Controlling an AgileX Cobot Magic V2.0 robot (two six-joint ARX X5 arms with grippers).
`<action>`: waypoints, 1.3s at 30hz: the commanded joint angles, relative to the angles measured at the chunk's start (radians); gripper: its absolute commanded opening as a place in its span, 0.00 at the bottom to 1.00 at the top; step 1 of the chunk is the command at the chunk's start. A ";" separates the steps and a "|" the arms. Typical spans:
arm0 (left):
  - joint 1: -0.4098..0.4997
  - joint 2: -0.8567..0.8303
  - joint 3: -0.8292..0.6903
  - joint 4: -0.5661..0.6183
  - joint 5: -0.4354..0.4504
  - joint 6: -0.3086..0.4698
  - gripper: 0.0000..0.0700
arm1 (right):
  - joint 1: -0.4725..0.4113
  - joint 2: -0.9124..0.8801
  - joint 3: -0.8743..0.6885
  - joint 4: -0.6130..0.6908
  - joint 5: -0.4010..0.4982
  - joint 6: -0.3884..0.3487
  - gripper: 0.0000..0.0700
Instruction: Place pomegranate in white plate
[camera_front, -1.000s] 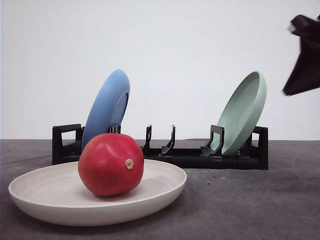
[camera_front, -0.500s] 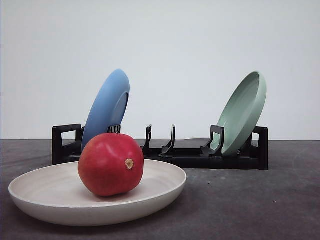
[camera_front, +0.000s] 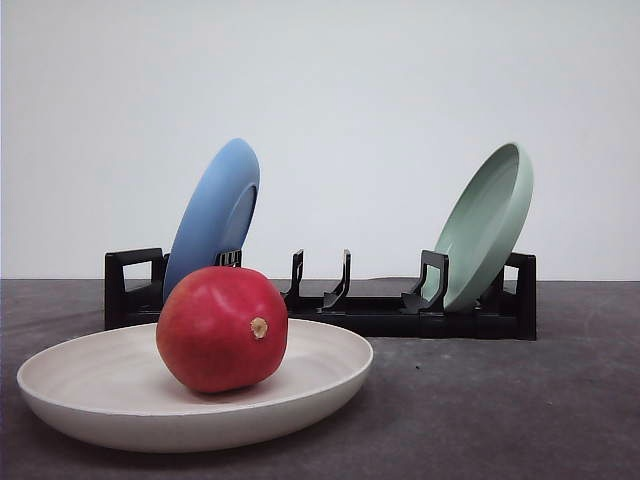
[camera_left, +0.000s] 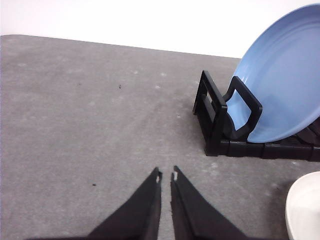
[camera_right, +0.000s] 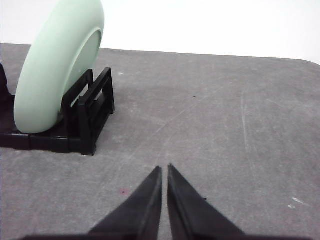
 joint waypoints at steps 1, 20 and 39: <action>0.002 -0.001 -0.011 0.000 -0.002 0.009 0.02 | -0.001 0.000 -0.004 0.010 0.001 0.011 0.02; 0.002 -0.001 -0.011 0.000 -0.002 0.009 0.02 | -0.001 0.000 -0.004 0.012 0.001 0.011 0.02; 0.002 -0.001 -0.011 0.000 -0.002 0.009 0.02 | -0.001 0.000 -0.004 0.012 0.001 0.011 0.02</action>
